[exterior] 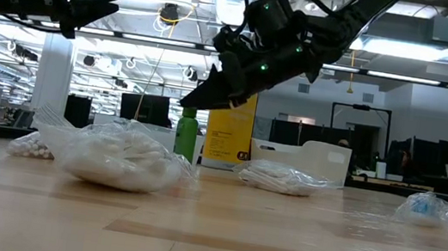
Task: Pick & Place Travel size toiletries
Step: Put the shampoo into the yellow bin
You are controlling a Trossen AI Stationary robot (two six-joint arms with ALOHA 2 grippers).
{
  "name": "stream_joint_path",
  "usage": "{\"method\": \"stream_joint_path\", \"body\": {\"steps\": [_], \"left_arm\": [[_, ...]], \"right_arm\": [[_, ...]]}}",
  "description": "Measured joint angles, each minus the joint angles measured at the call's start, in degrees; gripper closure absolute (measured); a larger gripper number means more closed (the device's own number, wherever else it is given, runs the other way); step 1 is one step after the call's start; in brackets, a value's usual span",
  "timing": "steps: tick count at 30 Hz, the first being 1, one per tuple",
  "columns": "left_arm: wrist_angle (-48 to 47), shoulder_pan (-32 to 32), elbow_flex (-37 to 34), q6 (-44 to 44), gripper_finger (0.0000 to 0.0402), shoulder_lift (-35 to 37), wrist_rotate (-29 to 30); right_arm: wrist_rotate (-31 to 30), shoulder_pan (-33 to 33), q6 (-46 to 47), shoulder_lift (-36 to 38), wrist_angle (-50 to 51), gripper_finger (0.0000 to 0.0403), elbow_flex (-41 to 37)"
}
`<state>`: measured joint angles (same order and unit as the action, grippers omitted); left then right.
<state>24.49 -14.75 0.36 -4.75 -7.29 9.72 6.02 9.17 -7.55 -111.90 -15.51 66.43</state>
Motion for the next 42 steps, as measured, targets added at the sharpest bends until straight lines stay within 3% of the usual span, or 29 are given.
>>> {"method": "stream_joint_path", "body": {"steps": [42], "left_arm": [[0.07, 0.01, 0.00, 0.00, 0.0247, 0.00, 0.00]], "right_arm": [[2.39, 0.68, -3.13, 0.02, -0.85, 0.0266, -1.27]]}}
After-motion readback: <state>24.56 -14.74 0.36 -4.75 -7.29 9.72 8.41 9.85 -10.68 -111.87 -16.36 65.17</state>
